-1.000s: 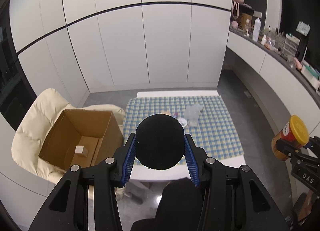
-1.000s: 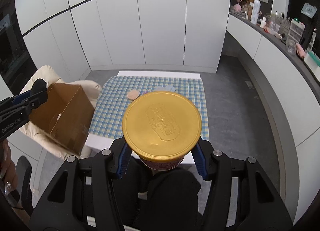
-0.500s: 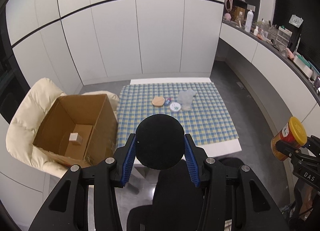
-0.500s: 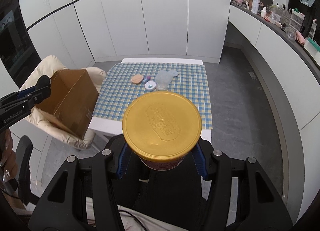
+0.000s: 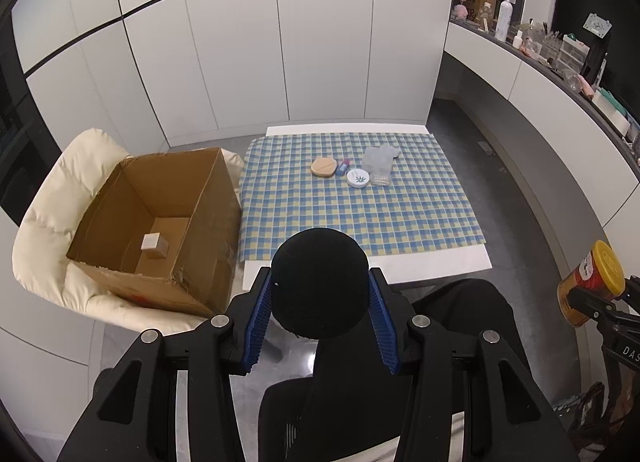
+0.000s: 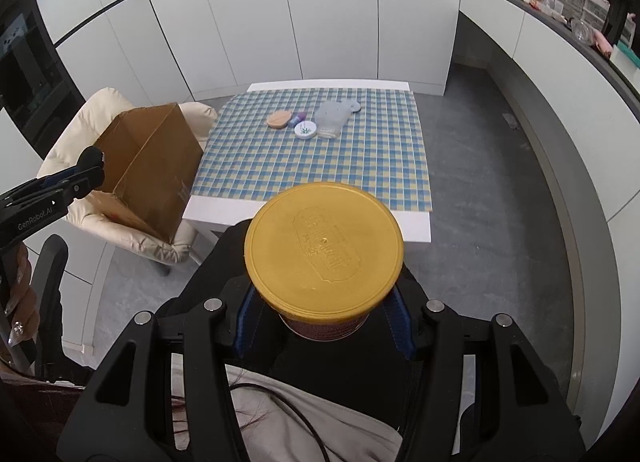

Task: Organize objects
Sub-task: 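Carry the jar with the right tool while the left tool carries the tin over the box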

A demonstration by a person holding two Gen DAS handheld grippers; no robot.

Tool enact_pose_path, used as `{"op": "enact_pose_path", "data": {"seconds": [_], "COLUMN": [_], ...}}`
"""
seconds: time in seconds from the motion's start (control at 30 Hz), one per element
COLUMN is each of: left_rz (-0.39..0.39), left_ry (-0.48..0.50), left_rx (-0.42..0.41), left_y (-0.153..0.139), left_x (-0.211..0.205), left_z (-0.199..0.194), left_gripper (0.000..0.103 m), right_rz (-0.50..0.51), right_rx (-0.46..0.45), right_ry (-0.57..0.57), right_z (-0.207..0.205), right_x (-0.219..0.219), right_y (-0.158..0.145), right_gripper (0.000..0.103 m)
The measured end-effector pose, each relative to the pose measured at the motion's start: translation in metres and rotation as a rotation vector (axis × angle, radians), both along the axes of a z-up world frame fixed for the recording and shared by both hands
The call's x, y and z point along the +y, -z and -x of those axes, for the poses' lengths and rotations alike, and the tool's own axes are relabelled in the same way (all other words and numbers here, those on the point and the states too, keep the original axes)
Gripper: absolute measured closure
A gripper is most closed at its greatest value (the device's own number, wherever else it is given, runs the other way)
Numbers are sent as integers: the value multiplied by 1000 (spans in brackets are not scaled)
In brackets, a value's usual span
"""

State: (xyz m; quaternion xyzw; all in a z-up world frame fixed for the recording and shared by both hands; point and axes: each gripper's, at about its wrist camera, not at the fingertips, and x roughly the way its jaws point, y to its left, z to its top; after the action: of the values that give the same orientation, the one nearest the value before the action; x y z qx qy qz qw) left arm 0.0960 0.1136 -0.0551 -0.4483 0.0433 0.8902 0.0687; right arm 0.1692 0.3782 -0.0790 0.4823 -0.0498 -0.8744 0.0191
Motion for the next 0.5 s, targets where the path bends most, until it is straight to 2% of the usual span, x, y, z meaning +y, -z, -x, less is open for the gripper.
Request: {"op": "enact_pose_path", "data": {"seconds": [0.5], "left_rz": [-3], "left_ry": [7], "left_rx": [-10], "left_y": [3], "left_x": [-1], "left_z": [0], "left_gripper": [57], "right_rz": [3], "right_rx": [-2], "right_ry": [7], "right_z": [1], "right_x": [4], "right_y": [1], "right_gripper": [47]}}
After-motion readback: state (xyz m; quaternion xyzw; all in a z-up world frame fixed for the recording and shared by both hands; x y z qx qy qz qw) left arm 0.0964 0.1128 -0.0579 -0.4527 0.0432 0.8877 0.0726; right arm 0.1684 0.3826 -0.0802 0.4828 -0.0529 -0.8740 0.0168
